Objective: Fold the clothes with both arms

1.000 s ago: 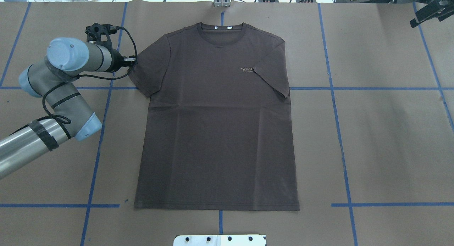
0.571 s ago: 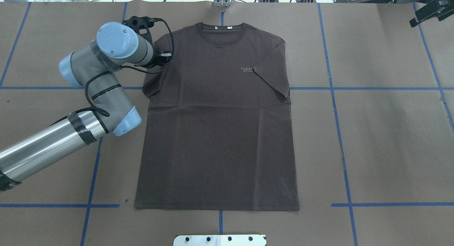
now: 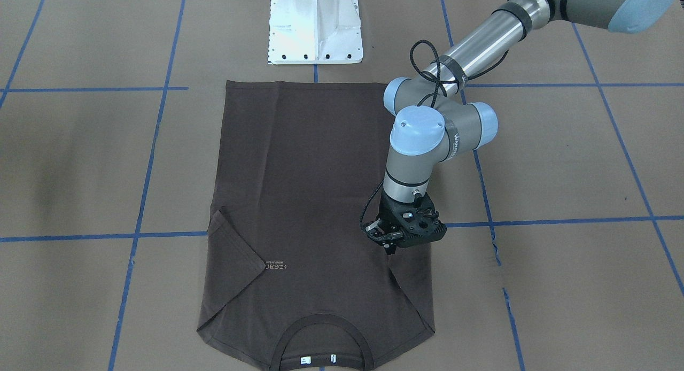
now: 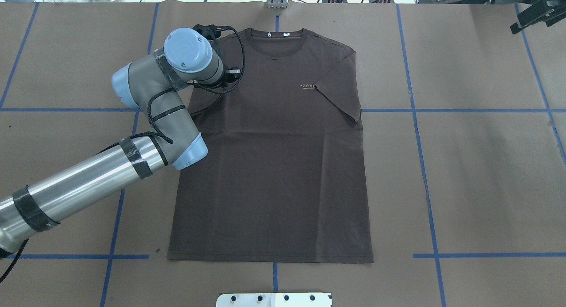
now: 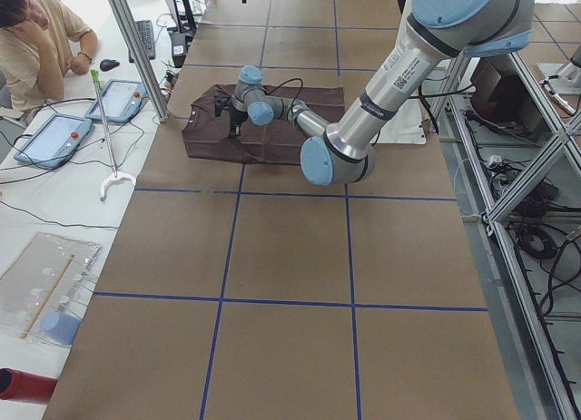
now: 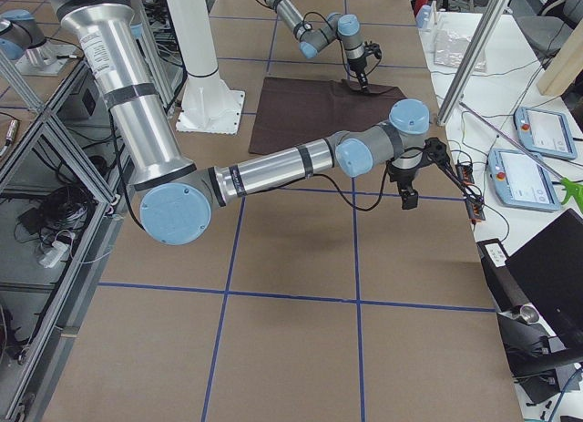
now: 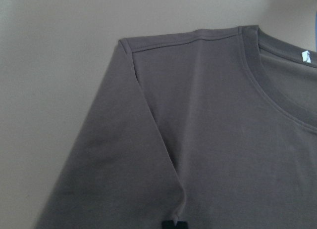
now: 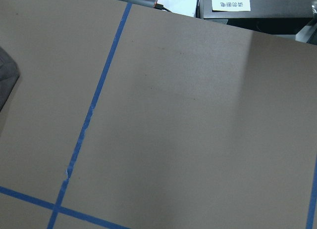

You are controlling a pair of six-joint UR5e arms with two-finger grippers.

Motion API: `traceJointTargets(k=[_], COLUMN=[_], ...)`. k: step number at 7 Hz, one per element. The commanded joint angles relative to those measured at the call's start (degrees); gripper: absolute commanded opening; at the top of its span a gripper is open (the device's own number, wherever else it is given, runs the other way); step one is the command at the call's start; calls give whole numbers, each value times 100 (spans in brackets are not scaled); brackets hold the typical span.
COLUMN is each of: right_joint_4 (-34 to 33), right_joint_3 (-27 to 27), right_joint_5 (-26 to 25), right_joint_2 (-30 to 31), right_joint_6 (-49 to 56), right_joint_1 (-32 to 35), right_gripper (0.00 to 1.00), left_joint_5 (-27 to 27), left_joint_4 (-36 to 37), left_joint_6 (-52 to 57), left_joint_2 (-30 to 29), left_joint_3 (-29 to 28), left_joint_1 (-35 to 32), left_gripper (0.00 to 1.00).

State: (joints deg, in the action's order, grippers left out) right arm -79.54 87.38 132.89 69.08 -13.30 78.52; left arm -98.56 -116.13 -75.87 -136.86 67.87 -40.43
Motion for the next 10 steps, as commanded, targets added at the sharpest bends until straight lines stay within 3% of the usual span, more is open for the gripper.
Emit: traceJointTargets(k=[1,2,4,7,10], right_joint_4=[0,9,9,-87,-70], right_joint_3=[16,112,794,2253,3896], right_joint_5=[17,9,-209,-1727,-3502], right_joint_2=[-9,-17,-44,35,1236], right_joint_6=[-41,-215,-1886,-4972,-7302], right_joint_1=[-21,-143,-869,-2695,-4945], right_gripper=[100,100,100,100,100], left_joint_5=[12,-23,-67,-319,-348], left_joint_4=[-32,-15,11,3,3], left_joint_6=[594,1104,1302,1303,1110], left_joint_2=[28,237,913,1720,3065], left_joint_3=[6,424,1426,2647,4168], left_joint_1=[-8,-17,-26,0,245], left_gripper=[99,100,100,100,100])
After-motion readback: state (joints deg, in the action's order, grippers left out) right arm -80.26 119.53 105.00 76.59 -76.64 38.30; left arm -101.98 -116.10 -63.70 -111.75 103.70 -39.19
